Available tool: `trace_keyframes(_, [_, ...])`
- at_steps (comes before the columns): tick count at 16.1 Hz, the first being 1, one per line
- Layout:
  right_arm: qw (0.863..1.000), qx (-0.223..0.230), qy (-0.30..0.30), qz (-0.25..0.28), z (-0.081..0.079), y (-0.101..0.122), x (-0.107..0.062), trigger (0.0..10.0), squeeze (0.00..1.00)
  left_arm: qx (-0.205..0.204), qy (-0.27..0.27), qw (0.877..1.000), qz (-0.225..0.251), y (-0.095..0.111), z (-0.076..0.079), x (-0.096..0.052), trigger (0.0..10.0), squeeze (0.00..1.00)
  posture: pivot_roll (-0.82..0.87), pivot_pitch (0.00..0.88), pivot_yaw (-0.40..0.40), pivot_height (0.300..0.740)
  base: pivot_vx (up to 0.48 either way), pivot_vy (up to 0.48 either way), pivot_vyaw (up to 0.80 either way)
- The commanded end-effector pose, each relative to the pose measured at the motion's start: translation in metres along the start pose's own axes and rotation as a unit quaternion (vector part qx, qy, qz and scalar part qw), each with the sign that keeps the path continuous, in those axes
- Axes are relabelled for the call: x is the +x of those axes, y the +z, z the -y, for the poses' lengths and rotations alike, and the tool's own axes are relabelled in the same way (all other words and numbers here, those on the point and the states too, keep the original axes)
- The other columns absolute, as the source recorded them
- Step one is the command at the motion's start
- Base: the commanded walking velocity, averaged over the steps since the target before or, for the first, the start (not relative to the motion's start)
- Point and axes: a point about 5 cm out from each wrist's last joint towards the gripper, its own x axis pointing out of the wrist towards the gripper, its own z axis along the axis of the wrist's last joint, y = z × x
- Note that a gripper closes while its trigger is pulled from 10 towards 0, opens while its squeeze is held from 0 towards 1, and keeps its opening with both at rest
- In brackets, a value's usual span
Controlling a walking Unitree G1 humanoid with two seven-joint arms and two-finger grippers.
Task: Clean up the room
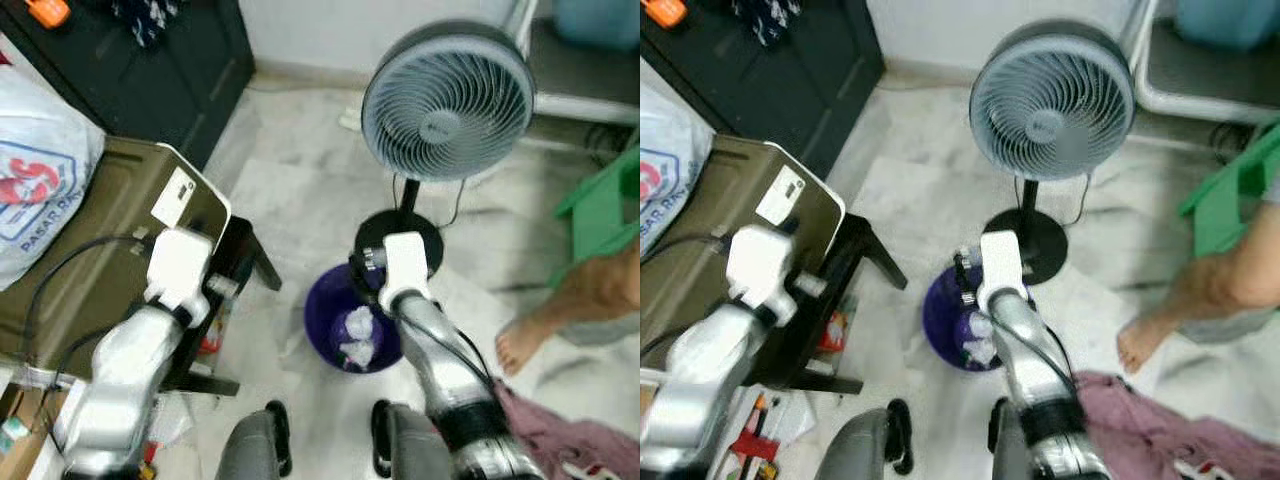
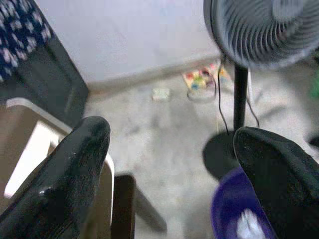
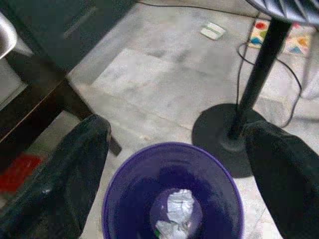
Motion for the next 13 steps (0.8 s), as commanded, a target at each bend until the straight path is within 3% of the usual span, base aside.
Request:
trace_keyframes(1, [1.000, -0.009, 0.028, -0.003, -0.005, 0.003, -0.007, 10.0, 1.00, 0.005, 0.013, 1.000, -0.009, -0.006, -0.002, -0.001, 10.0, 0.00, -0.07, 0.091, 0.095, 0.740, 0.000, 0.000, 0.00])
trace_keyframes(3, [0.998, -0.025, 0.059, -0.004, 0.005, -0.001, -0.035, 10.0, 1.00, -0.004, 0.025, 1.000, 0.008, -0.004, 0.002, 0.016, 10.0, 0.00, -0.11, 0.038, 0.095, 0.740, 0.000, 0.000, 0.00])
trace_keyframes(5, [0.996, -0.043, 0.074, 0.013, 0.011, 0.008, -0.037, 10.0, 0.98, -0.007, 0.028, 0.999, 0.018, -0.003, 0.007, 0.023, 10.0, 0.00, -0.12, 0.005, 0.099, 0.740, 0.000, 0.000, 0.00])
trace_keyframes(6, [0.997, -0.035, 0.062, 0.012, 0.016, 0.008, -0.036, 10.0, 0.22, -0.008, 0.030, 0.999, 0.022, -0.003, 0.008, 0.026, 10.0, 0.00, -0.13, 0.000, 0.098, 0.740, 0.000, 0.000, 0.00])
trace_keyframes(7, [0.998, -0.030, 0.045, 0.034, 0.017, 0.014, -0.032, 10.0, 0.00, -0.009, 0.039, 0.999, 0.021, -0.006, 0.008, 0.027, 10.0, 0.00, -0.13, 0.000, 0.096, 0.740, 0.000, 0.000, 0.00])
trace_keyframes(12, [0.994, 0.061, -0.061, 0.061, 0.025, 0.026, -0.012, 10.0, 0.00, -0.040, 0.077, 0.996, 0.004, -0.028, 0.001, 0.021, 10.0, 0.00, -0.11, 0.000, 0.105, 0.740, 0.000, 0.000, 0.00])
trace_keyframes(13, [0.992, 0.054, -0.085, 0.079, 0.029, 0.030, -0.010, 10.0, 0.00, -0.040, 0.084, 0.996, -0.001, -0.033, 0.001, 0.019, 10.0, 0.00, -0.11, 0.000, 0.104, 0.740, 0.000, 0.000, 0.00])
